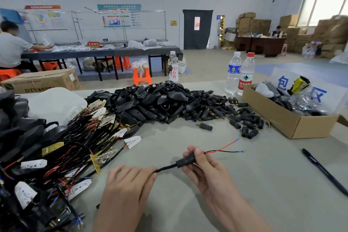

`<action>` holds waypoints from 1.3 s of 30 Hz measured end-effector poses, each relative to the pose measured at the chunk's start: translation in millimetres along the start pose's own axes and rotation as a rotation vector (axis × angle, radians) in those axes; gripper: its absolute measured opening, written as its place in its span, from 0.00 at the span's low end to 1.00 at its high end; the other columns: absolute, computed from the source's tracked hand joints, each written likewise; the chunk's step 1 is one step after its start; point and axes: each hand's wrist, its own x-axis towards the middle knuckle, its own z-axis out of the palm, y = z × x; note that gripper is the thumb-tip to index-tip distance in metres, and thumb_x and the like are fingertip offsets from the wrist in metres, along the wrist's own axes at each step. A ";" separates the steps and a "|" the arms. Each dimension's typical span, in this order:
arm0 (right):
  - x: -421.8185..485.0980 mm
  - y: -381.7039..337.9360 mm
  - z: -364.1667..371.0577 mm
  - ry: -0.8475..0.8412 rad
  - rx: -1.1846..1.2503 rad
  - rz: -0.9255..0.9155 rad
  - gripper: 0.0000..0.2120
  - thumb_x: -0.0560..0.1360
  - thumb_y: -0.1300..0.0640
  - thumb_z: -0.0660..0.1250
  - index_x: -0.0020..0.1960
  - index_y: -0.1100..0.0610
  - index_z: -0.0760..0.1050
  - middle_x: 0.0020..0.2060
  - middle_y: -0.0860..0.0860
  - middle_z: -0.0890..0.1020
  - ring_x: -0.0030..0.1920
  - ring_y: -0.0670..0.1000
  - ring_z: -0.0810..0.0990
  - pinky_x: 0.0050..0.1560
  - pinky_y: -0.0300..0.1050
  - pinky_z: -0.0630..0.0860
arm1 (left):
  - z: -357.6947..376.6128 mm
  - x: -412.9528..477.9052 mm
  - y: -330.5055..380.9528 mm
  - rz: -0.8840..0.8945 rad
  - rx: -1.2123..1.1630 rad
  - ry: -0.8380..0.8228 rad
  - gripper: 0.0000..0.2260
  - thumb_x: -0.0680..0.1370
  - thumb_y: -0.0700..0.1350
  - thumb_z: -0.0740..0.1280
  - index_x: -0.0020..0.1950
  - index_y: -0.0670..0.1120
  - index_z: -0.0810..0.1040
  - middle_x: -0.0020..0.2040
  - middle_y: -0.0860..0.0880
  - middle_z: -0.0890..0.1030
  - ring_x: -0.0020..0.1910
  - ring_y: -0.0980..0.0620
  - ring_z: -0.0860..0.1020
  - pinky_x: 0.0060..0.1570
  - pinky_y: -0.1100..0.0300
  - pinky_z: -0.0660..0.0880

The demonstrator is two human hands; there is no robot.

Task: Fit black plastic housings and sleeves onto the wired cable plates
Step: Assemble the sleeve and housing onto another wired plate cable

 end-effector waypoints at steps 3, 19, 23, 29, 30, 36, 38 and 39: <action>-0.8 0.0 0.4 -0.014 -0.017 -0.005 0.13 0.67 0.52 0.72 0.46 0.59 0.87 0.47 0.58 0.86 0.45 0.50 0.86 0.42 0.39 0.81 | 1.4 1.3 1.0 0.033 0.027 0.012 0.13 0.79 0.50 0.62 0.44 0.49 0.85 0.34 0.54 0.79 0.33 0.49 0.79 0.48 0.56 0.68; -7.1 14.3 11.9 -0.080 -0.195 0.021 0.15 0.69 0.48 0.70 0.48 0.57 0.86 0.49 0.60 0.86 0.47 0.53 0.86 0.45 0.39 0.81 | 7.0 -0.6 12.3 0.063 -0.024 -0.062 0.17 0.79 0.57 0.61 0.55 0.49 0.84 0.34 0.57 0.76 0.35 0.52 0.78 0.47 0.57 0.68; -7.8 12.9 10.8 -0.116 -0.245 0.038 0.16 0.72 0.48 0.67 0.51 0.56 0.86 0.53 0.58 0.85 0.48 0.54 0.85 0.52 0.48 0.83 | 4.6 -0.7 10.6 0.044 -0.005 -0.095 0.13 0.78 0.55 0.62 0.51 0.52 0.84 0.35 0.55 0.77 0.35 0.49 0.79 0.45 0.56 0.68; -5.8 11.6 8.6 -0.098 -0.326 0.005 0.17 0.72 0.45 0.65 0.52 0.53 0.86 0.54 0.53 0.86 0.55 0.56 0.84 0.56 0.48 0.80 | 1.6 2.1 14.1 0.006 -0.022 -0.109 0.12 0.77 0.54 0.62 0.48 0.52 0.84 0.39 0.54 0.79 0.36 0.49 0.79 0.43 0.56 0.67; -5.0 11.2 8.4 -0.089 -0.330 -0.006 0.18 0.72 0.45 0.65 0.52 0.53 0.86 0.54 0.52 0.86 0.55 0.55 0.84 0.55 0.48 0.81 | 1.1 2.4 14.2 0.003 -0.022 -0.109 0.12 0.77 0.53 0.62 0.47 0.51 0.84 0.40 0.54 0.79 0.36 0.49 0.79 0.43 0.56 0.67; 2.9 -6.1 -4.2 0.054 -0.274 -0.102 0.19 0.71 0.46 0.65 0.49 0.59 0.84 0.51 0.54 0.86 0.51 0.54 0.85 0.43 0.43 0.83 | -2.9 1.5 9.4 -0.058 -0.048 -0.151 0.13 0.77 0.53 0.61 0.48 0.51 0.84 0.42 0.54 0.80 0.37 0.49 0.80 0.45 0.58 0.68; 2.7 -8.8 -6.7 0.048 -0.301 -0.119 0.19 0.72 0.45 0.64 0.50 0.59 0.83 0.50 0.55 0.87 0.48 0.53 0.86 0.43 0.43 0.83 | -2.2 1.0 12.0 -0.063 -0.070 -0.178 0.13 0.77 0.54 0.61 0.48 0.52 0.84 0.43 0.54 0.81 0.37 0.50 0.80 0.45 0.59 0.68; 2.9 -9.1 -7.5 0.048 -0.316 -0.125 0.19 0.72 0.45 0.64 0.51 0.59 0.83 0.49 0.55 0.87 0.47 0.53 0.86 0.44 0.44 0.83 | -2.0 1.1 13.3 -0.069 -0.080 -0.193 0.13 0.77 0.54 0.60 0.48 0.52 0.84 0.42 0.55 0.81 0.37 0.51 0.81 0.44 0.59 0.68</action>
